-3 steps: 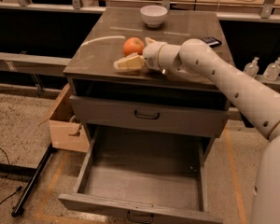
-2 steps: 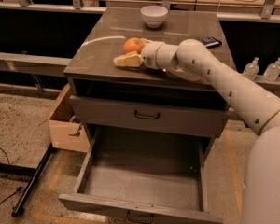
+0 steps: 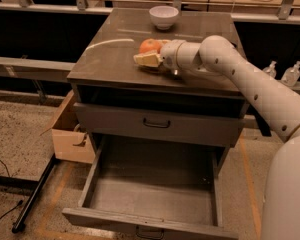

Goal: Place orange into middle drawer

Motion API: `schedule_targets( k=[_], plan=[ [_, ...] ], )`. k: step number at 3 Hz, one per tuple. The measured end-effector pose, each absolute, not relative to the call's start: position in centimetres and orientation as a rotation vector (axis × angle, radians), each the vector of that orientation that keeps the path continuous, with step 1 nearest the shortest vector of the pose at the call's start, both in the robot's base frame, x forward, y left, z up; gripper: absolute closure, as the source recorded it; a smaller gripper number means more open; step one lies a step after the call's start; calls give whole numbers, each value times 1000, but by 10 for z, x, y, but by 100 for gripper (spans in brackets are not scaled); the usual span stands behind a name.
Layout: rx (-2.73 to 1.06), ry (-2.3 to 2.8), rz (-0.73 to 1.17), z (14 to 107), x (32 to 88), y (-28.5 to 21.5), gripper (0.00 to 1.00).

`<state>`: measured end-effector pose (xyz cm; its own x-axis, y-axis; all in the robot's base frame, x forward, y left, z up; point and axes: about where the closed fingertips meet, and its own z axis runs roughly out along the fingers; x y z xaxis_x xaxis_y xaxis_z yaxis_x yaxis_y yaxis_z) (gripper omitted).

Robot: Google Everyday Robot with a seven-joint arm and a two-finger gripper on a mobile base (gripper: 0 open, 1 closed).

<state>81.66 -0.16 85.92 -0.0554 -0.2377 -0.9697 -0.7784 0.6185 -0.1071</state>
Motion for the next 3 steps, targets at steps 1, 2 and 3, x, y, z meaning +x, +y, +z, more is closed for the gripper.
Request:
schedule_targets(
  k=[1,2,3],
  plan=[
    [-876,1591,566,891,792,-27,88],
    [-920,1549,660,907,743,-43,100],
    [-983,1478,803,908,684,-46,100]
  ],
)
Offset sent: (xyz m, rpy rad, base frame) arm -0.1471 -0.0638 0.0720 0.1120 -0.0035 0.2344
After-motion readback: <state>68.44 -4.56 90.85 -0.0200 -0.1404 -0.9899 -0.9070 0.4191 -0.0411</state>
